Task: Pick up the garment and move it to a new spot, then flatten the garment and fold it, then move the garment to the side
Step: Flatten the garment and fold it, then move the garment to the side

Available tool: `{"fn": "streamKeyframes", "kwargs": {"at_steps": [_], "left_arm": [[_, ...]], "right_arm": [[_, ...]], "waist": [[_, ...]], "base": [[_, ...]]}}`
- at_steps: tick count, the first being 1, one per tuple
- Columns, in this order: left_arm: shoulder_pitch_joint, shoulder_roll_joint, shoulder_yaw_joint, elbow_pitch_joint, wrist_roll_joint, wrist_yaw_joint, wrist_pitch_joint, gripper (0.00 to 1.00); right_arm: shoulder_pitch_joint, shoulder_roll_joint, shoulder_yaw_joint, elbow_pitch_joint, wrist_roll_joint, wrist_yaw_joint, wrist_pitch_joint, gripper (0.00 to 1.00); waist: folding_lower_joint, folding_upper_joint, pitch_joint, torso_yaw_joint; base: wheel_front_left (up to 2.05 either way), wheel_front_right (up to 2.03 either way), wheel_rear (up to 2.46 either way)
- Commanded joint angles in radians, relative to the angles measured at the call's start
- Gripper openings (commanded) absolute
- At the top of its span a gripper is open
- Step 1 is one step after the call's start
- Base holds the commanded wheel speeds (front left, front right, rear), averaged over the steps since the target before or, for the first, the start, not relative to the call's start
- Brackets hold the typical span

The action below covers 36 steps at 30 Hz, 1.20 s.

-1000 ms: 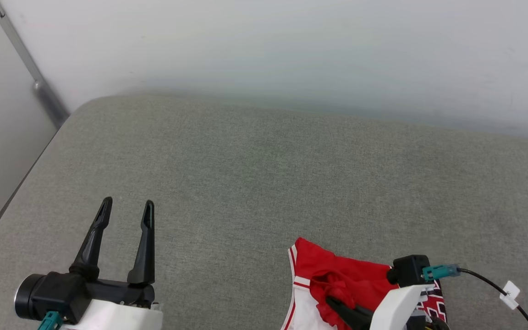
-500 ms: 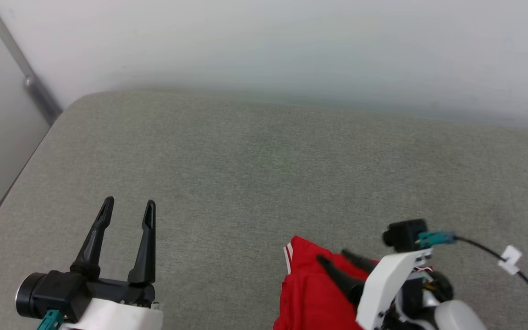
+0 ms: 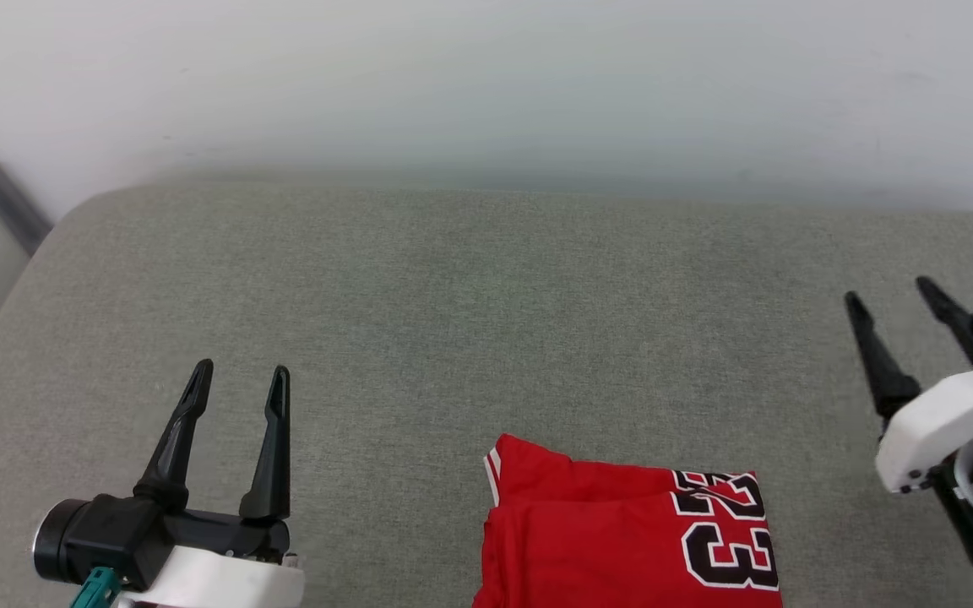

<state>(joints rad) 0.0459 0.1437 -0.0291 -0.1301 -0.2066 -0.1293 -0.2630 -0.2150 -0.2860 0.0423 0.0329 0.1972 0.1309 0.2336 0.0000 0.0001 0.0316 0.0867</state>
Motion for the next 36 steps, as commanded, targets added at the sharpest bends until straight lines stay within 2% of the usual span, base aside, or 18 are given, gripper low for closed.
{"fn": "streamKeyframes", "kwargs": {"at_steps": [1,3,7,14,21,26,36], "left_arm": [[-0.011,-0.002,-0.002,0.001,0.0,-0.001,-0.002,1.0],[-0.011,-0.004,-0.007,0.004,-0.001,-0.001,-0.002,1.0],[-0.008,-0.005,-0.012,0.007,-0.004,-0.001,-0.002,1.0],[0.019,-0.012,-0.013,0.007,-0.016,-0.001,-0.002,1.0],[0.032,-0.015,-0.025,0.005,-0.023,-0.001,-0.002,1.0],[0.03,-0.015,-0.038,0.01,-0.024,-0.001,-0.002,1.0],[0.026,-0.002,-0.054,0.022,-0.036,-0.001,-0.002,1.0]], "right_arm": [[0.006,-0.006,-0.016,-0.011,-0.012,0.0,-0.028,1.0],[0.046,-0.02,-0.086,-0.041,-0.033,0.0,-0.113,1.0],[0.098,0.003,-0.142,-0.078,-0.038,0.0,-0.191,1.0],[0.227,0.108,-0.204,-0.174,-0.042,0.0,-0.342,1.0],[0.292,0.159,-0.191,-0.209,-0.047,0.0,-0.394,1.0],[0.316,0.186,-0.186,-0.216,-0.06,0.0,-0.392,1.0],[0.325,0.201,-0.176,-0.227,-0.068,0.0,-0.372,1.0]], "waist": [[0.0,-0.0001,0.003,-0.006],[0.0,-0.0001,0.009,-0.015],[0.0,-0.0001,0.012,-0.023],[0.0,-0.0001,0.015,-0.039],[0.0,-0.0001,0.01,-0.034],[0.0,-0.0001,0.006,-0.03],[0.0,-0.0001,0.008,-0.024]], "base": [[0.0,0.0,0.0],[0.0,0.0,0.0],[0.0,0.0,0.0],[0.0,0.0,0.0],[0.0,0.0,0.0],[0.0,0.0,0.0],[0.0,0.0,0.0]]}}
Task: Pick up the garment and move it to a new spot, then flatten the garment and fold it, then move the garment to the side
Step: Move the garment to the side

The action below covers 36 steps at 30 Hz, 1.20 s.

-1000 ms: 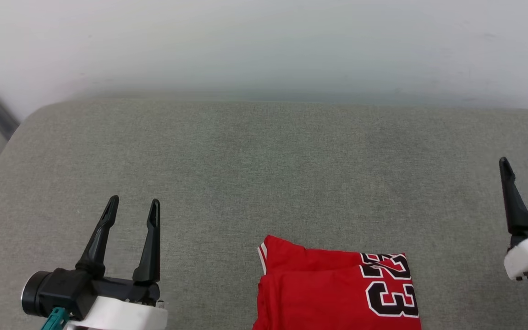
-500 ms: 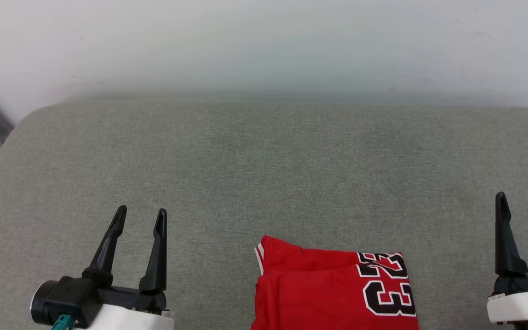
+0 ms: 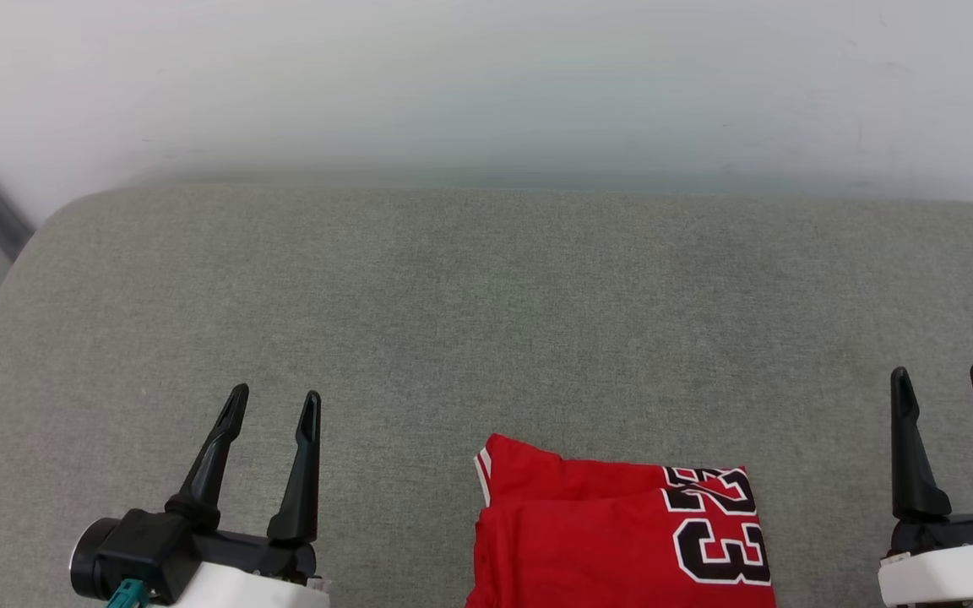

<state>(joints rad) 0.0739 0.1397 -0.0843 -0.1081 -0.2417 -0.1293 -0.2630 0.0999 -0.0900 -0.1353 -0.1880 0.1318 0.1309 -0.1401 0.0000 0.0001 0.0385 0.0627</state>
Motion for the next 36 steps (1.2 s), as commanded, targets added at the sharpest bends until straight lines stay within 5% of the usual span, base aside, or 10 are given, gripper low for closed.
{"fn": "streamKeyframes", "kwargs": {"at_steps": [1,8,14,21,28,36], "left_arm": [[-0.004,0.002,0.001,0.0,-0.002,-0.001,-0.002,1.0],[-0.015,0.0,0.001,-0.005,-0.005,-0.001,-0.002,1.0],[-0.022,-0.003,0.005,-0.006,-0.001,-0.001,-0.002,1.0],[-0.043,-0.011,0.003,-0.007,-0.001,-0.001,-0.002,1.0],[-0.062,-0.017,-0.005,0.0,-0.003,-0.001,-0.002,1.0],[-0.104,-0.019,-0.026,0.012,-0.005,-0.001,-0.002,1.0]], "right_arm": [[0.01,0.006,0.002,-0.007,-0.005,0.0,0.003,1.0],[0.004,0.003,0.007,-0.014,0.011,0.0,0.037,1.0],[-0.021,-0.067,0.03,-0.031,0.059,0.0,0.172,1.0],[0.024,-0.195,0.132,-0.062,0.252,-0.001,0.61,1.0],[0.071,-0.193,0.133,-0.112,0.342,-0.001,1.016,1.0],[0.012,-0.128,0.124,-0.073,0.301,-0.001,1.179,1.0]], "waist": [[0.0,-0.0001,0.002,0.0],[0.0,-0.0001,0.012,0.002],[0.0,-0.0001,0.032,0.004],[0.0,-0.0001,0.064,0.019],[0.0,-0.0001,0.102,0.044],[0.0,-0.0001,0.162,0.092]], "base": [[0.0,0.0,0.0],[0.0,0.0,0.0],[0.0,0.0,0.0],[0.0,0.0,0.0],[0.0,0.0,0.0],[0.0,0.0,0.0]]}}
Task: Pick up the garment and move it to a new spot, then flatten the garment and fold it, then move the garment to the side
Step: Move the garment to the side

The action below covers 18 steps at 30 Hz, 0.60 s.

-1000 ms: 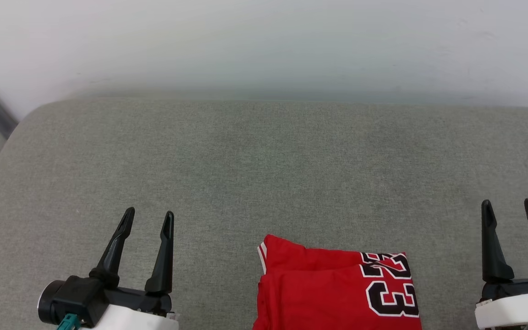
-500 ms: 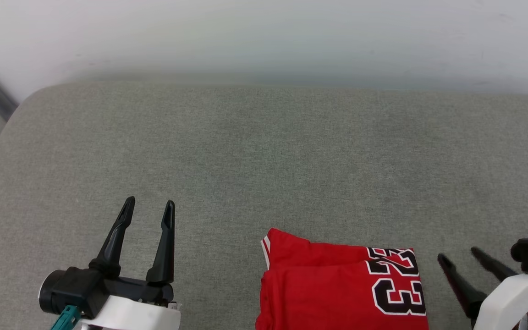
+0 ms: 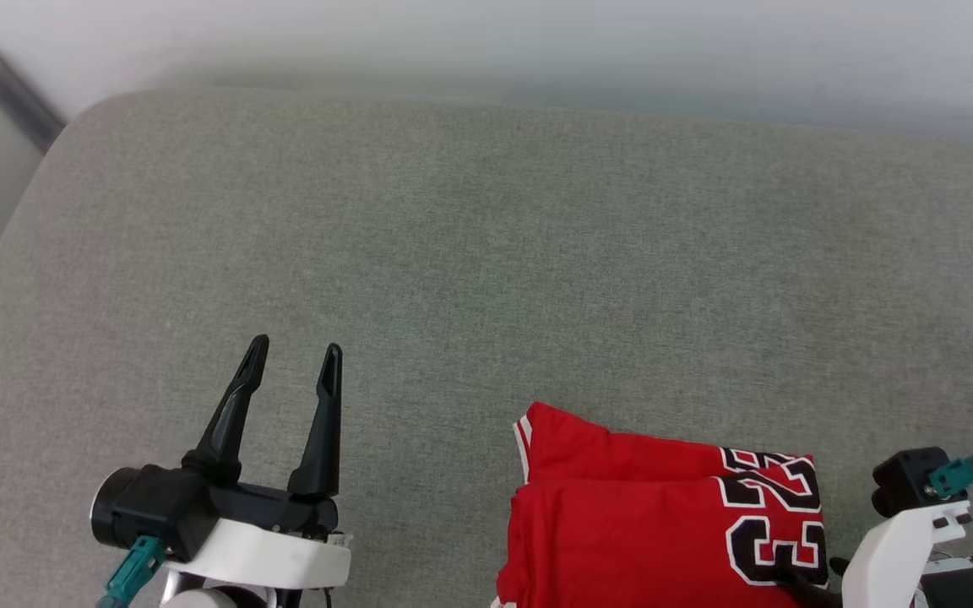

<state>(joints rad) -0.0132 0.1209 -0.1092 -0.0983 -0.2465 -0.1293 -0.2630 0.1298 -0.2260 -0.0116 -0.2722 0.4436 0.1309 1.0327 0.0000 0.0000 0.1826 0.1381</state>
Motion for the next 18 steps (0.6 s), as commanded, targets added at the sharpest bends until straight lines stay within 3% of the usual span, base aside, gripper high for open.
{"fn": "streamKeyframes", "kwargs": {"at_steps": [1,12,13,14,15,18], "left_arm": [[-0.019,0.0,-0.004,0.004,0.0,-0.001,-0.002,1.0],[-0.05,-0.005,-0.027,0.019,-0.004,-0.001,-0.002,1.0],[-0.051,-0.005,-0.027,0.021,-0.003,-0.001,-0.002,1.0],[-0.052,-0.004,-0.032,0.024,-0.002,-0.001,-0.002,1.0],[-0.054,-0.003,-0.036,0.026,0.0,-0.001,-0.002,1.0],[-0.054,-0.003,-0.037,0.031,0.004,-0.001,-0.002,1.0]], "right_arm": [[-0.026,0.011,0.002,0.025,-0.02,-0.001,0.012,1.0],[-0.063,0.057,0.114,0.222,-0.092,0.001,-0.033,1.0],[-0.063,0.056,0.126,0.239,-0.095,0.001,-0.039,0.48],[-0.065,0.054,0.134,0.253,-0.099,0.001,-0.05,0.17],[-0.07,0.048,0.144,0.264,-0.105,0.001,-0.062,0.0],[-0.099,0.02,0.163,0.264,-0.125,-0.001,-0.103,0.0]], "waist": [[0.0,0.0,0.024,0.023],[0.0,0.0,0.062,0.069],[0.0,0.0,0.062,0.069],[0.0,0.0,0.061,0.069],[0.0,0.0,0.059,0.068],[0.0,0.0,0.049,0.056]], "base": [[0.0,0.0,0.0],[0.0,0.0,0.0],[0.0,0.0,0.0],[0.0,0.0,0.0],[0.0,0.0,0.0],[0.0,0.0,0.0]]}}
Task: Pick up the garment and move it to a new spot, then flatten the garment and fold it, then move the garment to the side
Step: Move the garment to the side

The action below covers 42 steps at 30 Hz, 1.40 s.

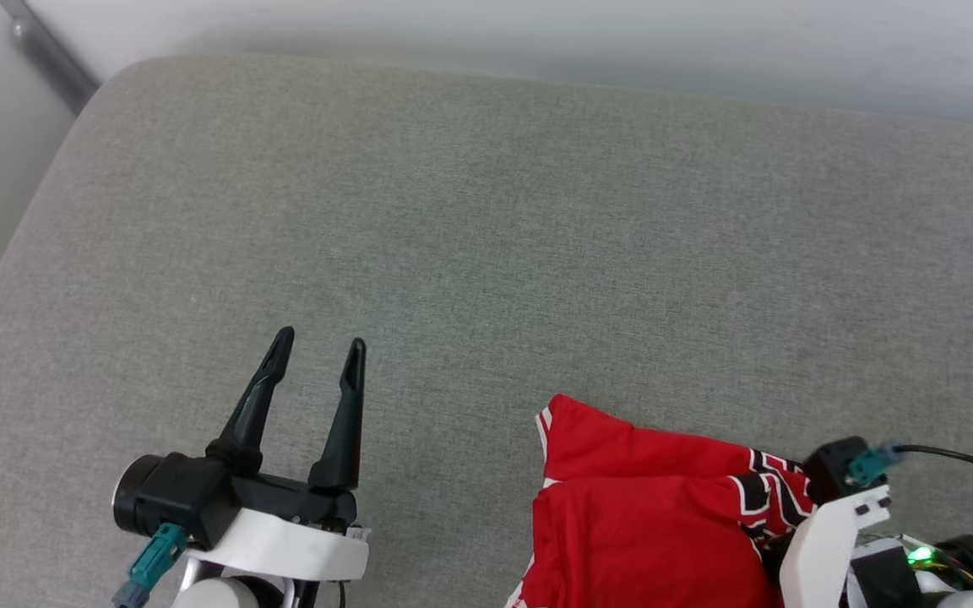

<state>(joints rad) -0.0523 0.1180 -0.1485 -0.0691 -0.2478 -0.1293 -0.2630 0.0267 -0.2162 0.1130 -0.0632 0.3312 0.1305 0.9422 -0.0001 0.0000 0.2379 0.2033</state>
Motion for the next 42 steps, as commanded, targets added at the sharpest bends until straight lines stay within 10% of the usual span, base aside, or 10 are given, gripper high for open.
{"fn": "streamKeyframes", "kwargs": {"at_steps": [1,22,34,42], "left_arm": [[-0.014,0.001,0.001,0.002,0.006,-0.001,-0.002,1.0],[-0.1,0.047,-0.192,-0.017,0.064,-0.001,-0.002,1.0],[-0.24,0.116,-0.262,-0.081,0.084,-0.001,-0.002,1.0],[-0.271,0.15,-0.268,-0.119,0.087,-0.001,-0.002,1.0]], "right_arm": [[-0.012,-0.008,0.046,0.048,-0.022,-0.001,-0.029,0.0],[-0.502,-0.609,0.407,0.031,-0.111,-0.001,-0.187,0.0],[-0.593,-0.758,0.278,0.346,-0.091,-0.001,-0.426,0.0],[-0.598,-0.748,0.172,0.541,-0.133,-0.001,-0.547,0.0]], "waist": [[0.0001,0.0,-0.009,-0.015],[0.0001,0.0,0.122,-0.399],[0.0001,0.0,0.331,-0.465],[0.0001,0.0,0.404,-0.451]], "base": [[0.0,0.0,0.0],[0.0,0.0,0.0],[0.0,0.0,0.0],[0.0,0.0,0.0]]}}
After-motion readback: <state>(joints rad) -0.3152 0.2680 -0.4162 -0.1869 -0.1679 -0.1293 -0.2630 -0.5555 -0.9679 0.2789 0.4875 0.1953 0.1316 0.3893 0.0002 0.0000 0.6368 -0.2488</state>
